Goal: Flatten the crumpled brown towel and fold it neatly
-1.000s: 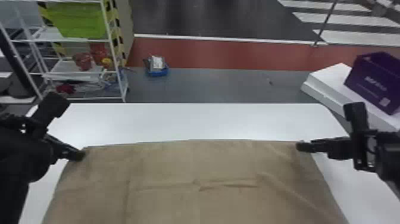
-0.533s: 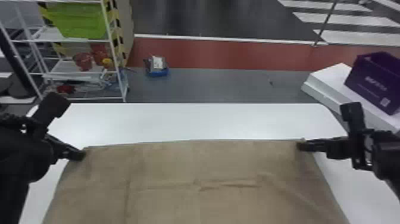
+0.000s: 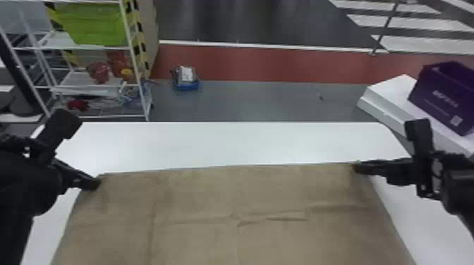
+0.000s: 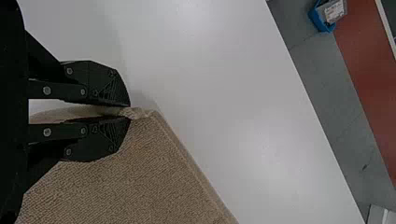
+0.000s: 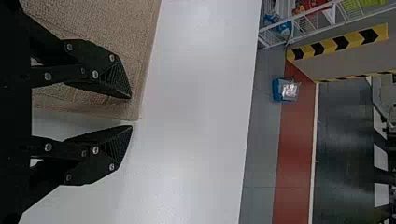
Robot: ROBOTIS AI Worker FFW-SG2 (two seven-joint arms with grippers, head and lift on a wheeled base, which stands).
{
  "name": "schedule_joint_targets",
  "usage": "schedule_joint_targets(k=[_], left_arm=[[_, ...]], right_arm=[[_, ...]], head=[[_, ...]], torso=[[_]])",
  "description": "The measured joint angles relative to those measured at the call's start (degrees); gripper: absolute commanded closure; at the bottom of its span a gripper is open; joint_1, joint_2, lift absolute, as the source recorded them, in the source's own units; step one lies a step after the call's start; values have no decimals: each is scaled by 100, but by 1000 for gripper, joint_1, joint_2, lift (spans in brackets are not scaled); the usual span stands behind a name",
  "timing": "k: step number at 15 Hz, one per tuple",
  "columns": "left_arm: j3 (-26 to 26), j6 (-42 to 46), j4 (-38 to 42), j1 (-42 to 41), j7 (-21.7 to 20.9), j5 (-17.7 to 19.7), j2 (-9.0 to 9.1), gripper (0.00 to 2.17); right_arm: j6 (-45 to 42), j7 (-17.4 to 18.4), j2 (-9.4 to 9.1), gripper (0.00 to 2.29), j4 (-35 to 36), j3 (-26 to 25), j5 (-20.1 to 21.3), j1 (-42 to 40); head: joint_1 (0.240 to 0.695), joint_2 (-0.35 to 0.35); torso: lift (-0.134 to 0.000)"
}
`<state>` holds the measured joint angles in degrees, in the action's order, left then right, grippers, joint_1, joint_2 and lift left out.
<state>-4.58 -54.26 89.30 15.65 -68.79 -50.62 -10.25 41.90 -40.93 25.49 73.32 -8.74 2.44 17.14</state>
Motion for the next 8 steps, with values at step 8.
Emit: schedule_joint_targets(k=[8], left_arm=[[-88,68,0,-10,6,0,2,998]], right_arm=[[-190,-94,46,917,-7,145,156,-53]], head=[[695,-87]], torso=[[-124]])
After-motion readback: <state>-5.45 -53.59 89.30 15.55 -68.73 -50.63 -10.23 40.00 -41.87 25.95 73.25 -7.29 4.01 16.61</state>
